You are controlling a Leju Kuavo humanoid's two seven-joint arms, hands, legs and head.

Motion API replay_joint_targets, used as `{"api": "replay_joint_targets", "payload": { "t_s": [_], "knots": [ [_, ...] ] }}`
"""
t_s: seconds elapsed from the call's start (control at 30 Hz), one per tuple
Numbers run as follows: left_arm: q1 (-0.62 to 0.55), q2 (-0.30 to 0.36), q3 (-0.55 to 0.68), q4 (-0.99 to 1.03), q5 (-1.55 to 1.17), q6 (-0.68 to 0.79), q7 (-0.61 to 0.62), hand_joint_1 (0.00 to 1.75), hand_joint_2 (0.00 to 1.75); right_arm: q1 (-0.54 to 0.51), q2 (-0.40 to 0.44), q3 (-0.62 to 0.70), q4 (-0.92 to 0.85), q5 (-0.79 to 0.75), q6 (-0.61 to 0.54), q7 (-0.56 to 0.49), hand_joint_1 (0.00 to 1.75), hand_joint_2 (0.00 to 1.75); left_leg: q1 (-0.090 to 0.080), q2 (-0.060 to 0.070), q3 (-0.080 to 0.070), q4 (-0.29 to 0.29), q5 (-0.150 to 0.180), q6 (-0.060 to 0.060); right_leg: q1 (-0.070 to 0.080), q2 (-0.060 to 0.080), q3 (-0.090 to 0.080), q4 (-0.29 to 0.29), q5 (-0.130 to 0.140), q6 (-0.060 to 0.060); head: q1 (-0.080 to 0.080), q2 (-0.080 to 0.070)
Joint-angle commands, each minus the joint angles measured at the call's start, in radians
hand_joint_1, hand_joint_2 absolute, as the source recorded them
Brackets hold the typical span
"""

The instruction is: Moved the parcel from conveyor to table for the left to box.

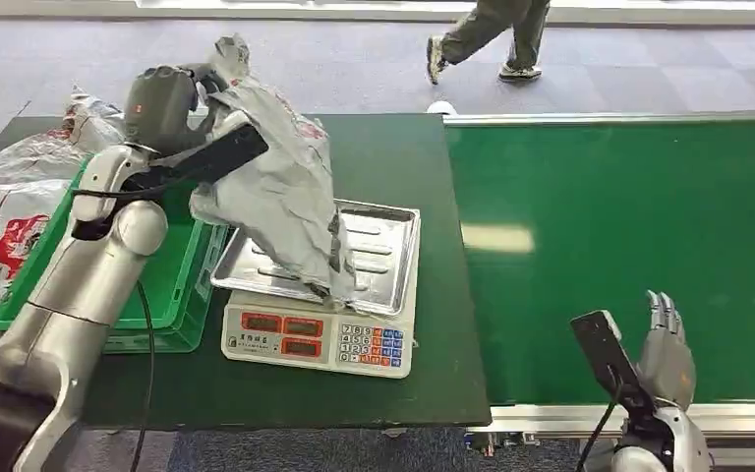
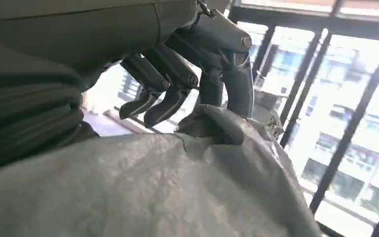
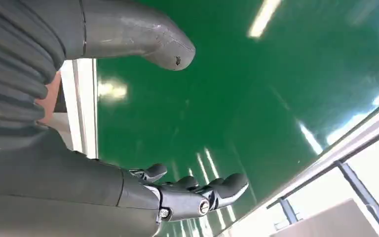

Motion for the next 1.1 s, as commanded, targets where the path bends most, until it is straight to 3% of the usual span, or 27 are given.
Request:
{"api": "replay_joint_targets", "payload": {
  "t_s": [0.03,0.17,0.33,0.53,0.93,1.0,1.1],
  "knots": [
    [-0.184,0.085,0.206,0.182,-0.039,0.073,0.047,1.75,1.75,0.03,0.023,-0.04,0.008,-0.014,-0.025,-0.023,0.0,1.75,0.001,0.006,0.0,0.0,-0.001,0.0,0.001,0.001,-0.001,0.001,0.0,-0.002,0.0,0.0],
    [-0.237,0.173,0.285,0.277,-0.045,0.115,0.037,1.75,1.75,0.038,0.024,-0.041,0.022,-0.021,-0.042,-0.032,0.0,1.75,0.001,0.007,0.0,0.0,-0.001,0.0,0.002,0.003,-0.002,0.001,0.0,-0.002,0.0,0.0],
    [-0.232,0.179,0.311,0.289,-0.056,0.142,0.066,1.75,1.75,0.043,0.025,-0.041,0.021,-0.021,-0.045,-0.03,0.0,1.75,0.001,0.008,0.0,-0.001,0.0,0.0,0.001,0.005,-0.003,0.001,0.0,-0.001,0.0,0.0],
    [-0.189,0.322,0.377,0.372,-0.093,0.143,0.058,1.75,1.75,0.083,0.028,-0.066,0.003,-0.027,-0.044,-0.031,0.0,1.75,0.001,0.012,0.002,-0.002,-0.001,0.0,0.0,0.008,-0.002,0.001,0.0,-0.002,0.0,0.0],
    [-0.125,0.356,0.408,0.408,-0.122,0.142,0.047,1.75,1.75,0.123,0.042,-0.094,-0.04,-0.036,-0.039,-0.041,0.0,1.75,0.001,0.009,0.0,-0.002,-0.001,-0.001,0.002,0.006,-0.004,0.001,0.0,-0.003,0.0,0.0],
    [-0.033,0.367,0.434,0.396,-0.109,0.147,0.037,1.75,1.75,0.151,0.054,-0.108,-0.059,-0.034,-0.031,-0.039,0.0,1.75,0.001,0.009,0.001,-0.002,-0.001,-0.001,0.001,0.005,-0.003,0.0,0.0,-0.003,0.0,0.0],
    [0.217,0.345,0.507,0.287,-0.031,0.06,-0.031,1.75,1.75,0.171,0.099,-0.148,-0.093,-0.005,-0.002,-0.054,0.0,1.75,-0.002,0.011,0.004,-0.005,-0.001,-0.001,-0.003,0.008,-0.001,0.0,-0.001,-0.003,0.0,0.0]
  ]
}}
